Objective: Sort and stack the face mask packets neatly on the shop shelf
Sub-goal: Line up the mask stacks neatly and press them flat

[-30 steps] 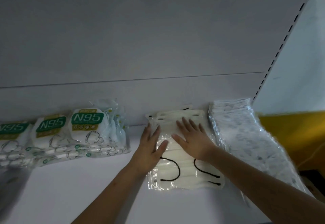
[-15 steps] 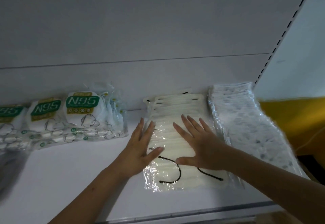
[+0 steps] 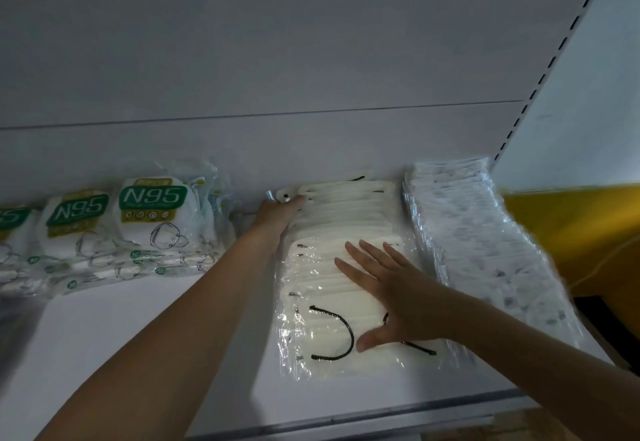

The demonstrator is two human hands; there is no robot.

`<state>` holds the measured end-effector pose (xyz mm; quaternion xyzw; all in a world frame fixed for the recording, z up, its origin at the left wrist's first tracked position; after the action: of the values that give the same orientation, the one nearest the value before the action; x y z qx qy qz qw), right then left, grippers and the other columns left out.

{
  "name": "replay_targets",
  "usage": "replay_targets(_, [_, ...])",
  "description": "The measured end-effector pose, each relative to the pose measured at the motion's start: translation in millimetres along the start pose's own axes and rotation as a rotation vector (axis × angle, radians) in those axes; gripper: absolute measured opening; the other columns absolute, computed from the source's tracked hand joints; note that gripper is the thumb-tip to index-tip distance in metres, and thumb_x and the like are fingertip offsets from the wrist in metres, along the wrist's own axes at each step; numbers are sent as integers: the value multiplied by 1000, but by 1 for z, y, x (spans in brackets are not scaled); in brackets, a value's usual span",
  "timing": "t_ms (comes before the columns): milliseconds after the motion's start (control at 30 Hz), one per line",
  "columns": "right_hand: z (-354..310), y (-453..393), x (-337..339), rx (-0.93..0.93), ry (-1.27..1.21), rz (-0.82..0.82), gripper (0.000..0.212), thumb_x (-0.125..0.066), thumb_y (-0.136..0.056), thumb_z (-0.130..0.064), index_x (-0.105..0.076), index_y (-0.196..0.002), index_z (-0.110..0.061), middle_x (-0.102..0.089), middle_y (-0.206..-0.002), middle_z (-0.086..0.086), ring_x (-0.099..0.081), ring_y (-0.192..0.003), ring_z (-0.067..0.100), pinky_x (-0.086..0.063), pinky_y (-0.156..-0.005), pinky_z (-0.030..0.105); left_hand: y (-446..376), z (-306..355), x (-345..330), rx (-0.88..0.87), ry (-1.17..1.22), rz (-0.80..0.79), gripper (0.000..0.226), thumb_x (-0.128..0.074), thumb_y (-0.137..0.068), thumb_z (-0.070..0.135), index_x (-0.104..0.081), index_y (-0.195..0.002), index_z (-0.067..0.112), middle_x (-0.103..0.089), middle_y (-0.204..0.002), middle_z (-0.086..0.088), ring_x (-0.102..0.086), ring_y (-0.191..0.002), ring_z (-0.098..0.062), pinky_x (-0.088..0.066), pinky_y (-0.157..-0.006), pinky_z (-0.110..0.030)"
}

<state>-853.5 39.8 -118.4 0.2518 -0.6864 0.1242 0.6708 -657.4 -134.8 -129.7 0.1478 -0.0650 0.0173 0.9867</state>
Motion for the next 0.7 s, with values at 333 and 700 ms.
replay_targets(333, [-1, 9, -3, -6, 48, 85, 108, -36, -77, -90, 1, -158, -29, 8, -166, 8, 12, -152, 24, 2, -123, 49, 10, 15, -15, -171, -72, -462, 34, -78, -85, 15, -69, -115, 1, -76, -104, -10, -73, -91, -20, -57, -80, -28])
replay_targets(700, [-18, 19, -1, -240, -57, 223, 81, -15, -93, -74, -15, -158, -25, -7, -165, 12, -4, -152, 32, -11, -121, 57, 21, -4, -6, -573, -635, 117, 51, -63, -92, 39, -47, -127, 5, -52, -124, -13, -50, -114, -28, -43, -95, -36])
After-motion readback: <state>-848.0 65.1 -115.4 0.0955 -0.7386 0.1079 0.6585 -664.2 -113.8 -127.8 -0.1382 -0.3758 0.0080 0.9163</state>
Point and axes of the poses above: each hand's wrist, its own y-axis away from the middle knuckle, its own x-axis out of the back of the hand, z = x × y, the point moved 2 cm from there along -y, towards the middle knuckle
